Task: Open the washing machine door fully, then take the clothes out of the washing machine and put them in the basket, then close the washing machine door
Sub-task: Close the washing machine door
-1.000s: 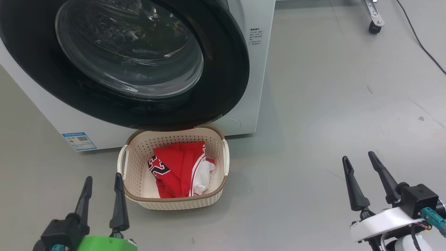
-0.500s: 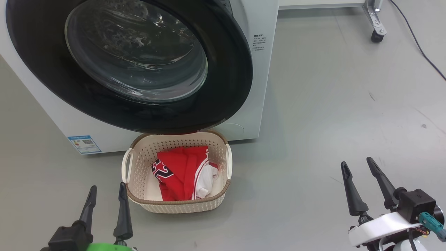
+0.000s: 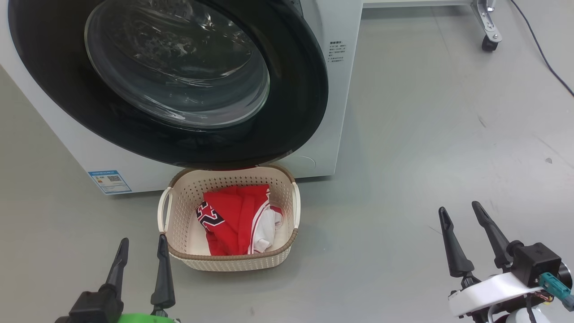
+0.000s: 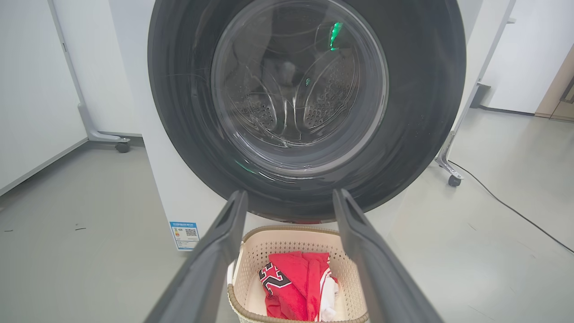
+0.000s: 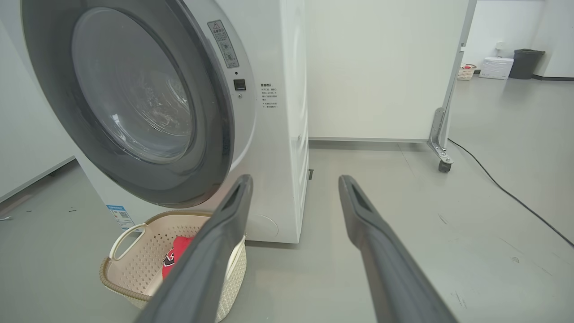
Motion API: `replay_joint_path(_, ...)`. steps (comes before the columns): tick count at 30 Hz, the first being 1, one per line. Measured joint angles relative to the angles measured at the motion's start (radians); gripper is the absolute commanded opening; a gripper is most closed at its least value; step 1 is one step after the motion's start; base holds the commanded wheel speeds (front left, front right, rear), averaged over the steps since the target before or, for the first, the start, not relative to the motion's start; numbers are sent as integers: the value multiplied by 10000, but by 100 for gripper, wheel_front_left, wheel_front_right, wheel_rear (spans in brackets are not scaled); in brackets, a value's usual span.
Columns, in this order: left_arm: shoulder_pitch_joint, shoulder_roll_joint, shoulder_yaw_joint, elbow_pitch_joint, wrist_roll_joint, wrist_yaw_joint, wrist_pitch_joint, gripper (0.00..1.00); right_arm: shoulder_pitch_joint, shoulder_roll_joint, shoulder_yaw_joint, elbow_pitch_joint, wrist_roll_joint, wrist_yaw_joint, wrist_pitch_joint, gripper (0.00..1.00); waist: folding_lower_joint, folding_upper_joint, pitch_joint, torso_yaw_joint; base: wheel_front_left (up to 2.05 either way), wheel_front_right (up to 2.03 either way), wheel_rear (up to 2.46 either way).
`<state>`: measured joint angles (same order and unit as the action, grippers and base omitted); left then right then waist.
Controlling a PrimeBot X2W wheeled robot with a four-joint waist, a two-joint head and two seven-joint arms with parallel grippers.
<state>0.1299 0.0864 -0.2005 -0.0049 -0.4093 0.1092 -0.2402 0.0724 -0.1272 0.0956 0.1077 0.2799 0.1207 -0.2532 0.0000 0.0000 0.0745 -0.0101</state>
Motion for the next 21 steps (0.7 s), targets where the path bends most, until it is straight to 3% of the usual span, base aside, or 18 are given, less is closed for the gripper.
replay_joint_path(1, 0, -2, 0, 0, 19, 0, 0, 100, 0, 0, 0, 0, 0, 0, 0, 100, 0, 0, 7, 0, 0, 0, 0)
replay_joint_path(3, 0, -4, 0, 0, 52, 0, 0, 100, 0, 12, -13, 0, 0, 0, 0, 18, 0, 0, 23, 0, 0, 0, 0)
replay_joint_path(4, 0, -6, 0, 0, 81, 2, 0, 100, 0, 17, -19, 0, 0, 0, 0, 0, 0, 0, 31, -1, 0, 0, 0)
replay_joint_path(21, -40, -96, -332, 2, 332, 15, 0, 100, -18, -291, -301, -2, 21, 2, 0, 0, 0, 0, 187, 347, 0, 0, 0)
